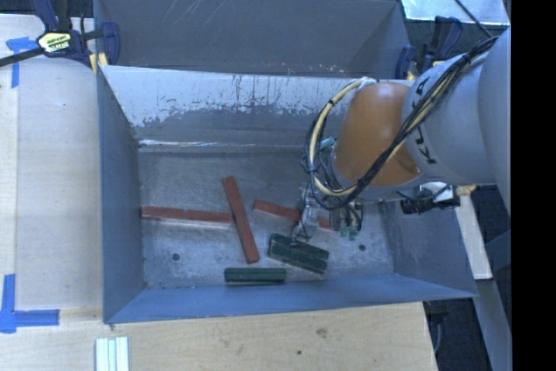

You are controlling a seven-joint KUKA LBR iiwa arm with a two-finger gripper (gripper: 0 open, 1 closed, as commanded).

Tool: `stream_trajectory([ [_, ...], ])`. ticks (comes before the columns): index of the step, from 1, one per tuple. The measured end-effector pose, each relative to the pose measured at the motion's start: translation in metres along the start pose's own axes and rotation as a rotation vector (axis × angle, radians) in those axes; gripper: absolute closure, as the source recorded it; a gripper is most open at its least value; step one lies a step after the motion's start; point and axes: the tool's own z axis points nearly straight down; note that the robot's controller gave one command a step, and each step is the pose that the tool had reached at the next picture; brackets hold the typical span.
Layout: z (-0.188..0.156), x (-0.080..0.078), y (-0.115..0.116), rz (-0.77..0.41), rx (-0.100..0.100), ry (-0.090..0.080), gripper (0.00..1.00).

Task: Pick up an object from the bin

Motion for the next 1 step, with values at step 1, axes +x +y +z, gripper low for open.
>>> stream_trajectory([
  [1,-0.0026,0.0005,-0.0001,0.000,0.000,0.001,1.00],
])
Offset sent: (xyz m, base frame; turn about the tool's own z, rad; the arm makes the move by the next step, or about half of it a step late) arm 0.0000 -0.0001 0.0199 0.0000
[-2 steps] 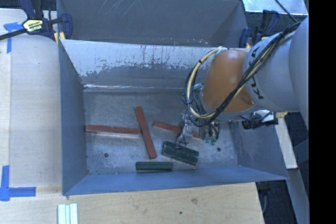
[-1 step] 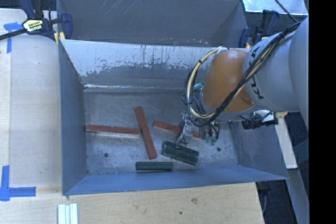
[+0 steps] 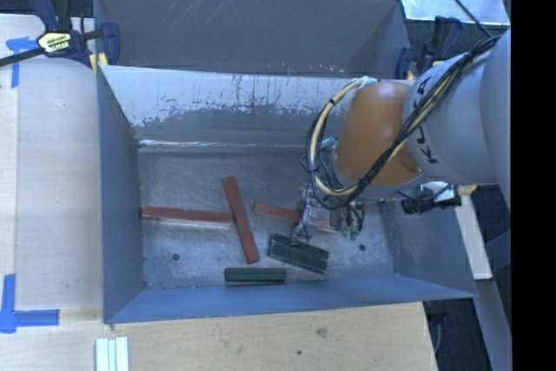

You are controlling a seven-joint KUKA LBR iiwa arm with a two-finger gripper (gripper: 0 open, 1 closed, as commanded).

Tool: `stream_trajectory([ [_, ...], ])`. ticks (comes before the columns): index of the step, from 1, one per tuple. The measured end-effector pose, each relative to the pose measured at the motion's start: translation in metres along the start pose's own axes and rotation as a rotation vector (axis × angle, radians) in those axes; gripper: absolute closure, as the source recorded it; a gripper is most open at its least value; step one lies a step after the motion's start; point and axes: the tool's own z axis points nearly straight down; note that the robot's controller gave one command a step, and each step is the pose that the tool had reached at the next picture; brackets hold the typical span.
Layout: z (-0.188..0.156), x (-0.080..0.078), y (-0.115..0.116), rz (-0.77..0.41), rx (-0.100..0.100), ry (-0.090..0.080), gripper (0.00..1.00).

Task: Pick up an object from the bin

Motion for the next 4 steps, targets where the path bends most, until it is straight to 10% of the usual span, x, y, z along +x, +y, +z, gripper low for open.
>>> stream_trajectory([
  [4,-0.043,0.002,-0.001,-0.001,0.002,0.009,1.00],
])
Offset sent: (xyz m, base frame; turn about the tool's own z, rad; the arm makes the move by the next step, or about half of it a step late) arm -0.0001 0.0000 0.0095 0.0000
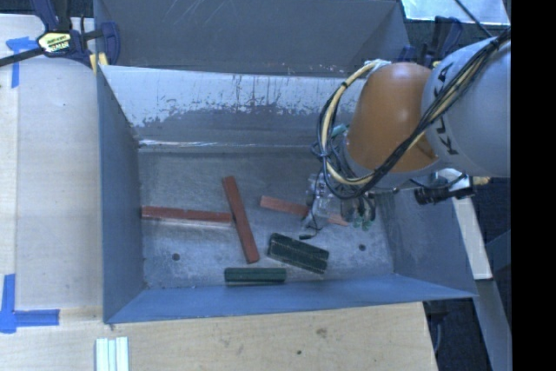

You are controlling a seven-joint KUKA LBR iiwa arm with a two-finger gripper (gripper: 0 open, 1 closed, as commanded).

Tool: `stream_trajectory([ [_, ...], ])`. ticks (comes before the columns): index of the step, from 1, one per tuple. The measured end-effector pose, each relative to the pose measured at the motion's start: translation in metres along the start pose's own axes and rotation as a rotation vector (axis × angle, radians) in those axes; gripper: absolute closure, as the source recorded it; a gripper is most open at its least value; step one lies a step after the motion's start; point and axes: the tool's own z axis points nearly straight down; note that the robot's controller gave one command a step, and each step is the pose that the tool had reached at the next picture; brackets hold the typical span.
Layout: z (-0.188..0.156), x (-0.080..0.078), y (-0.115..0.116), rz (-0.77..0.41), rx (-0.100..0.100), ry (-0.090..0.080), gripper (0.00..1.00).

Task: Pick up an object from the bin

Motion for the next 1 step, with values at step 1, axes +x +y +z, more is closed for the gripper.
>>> stream_trajectory([
  [1,-0.0164,-0.0025,0.0003,-0.001,-0.002,-0.010,1.00],
])
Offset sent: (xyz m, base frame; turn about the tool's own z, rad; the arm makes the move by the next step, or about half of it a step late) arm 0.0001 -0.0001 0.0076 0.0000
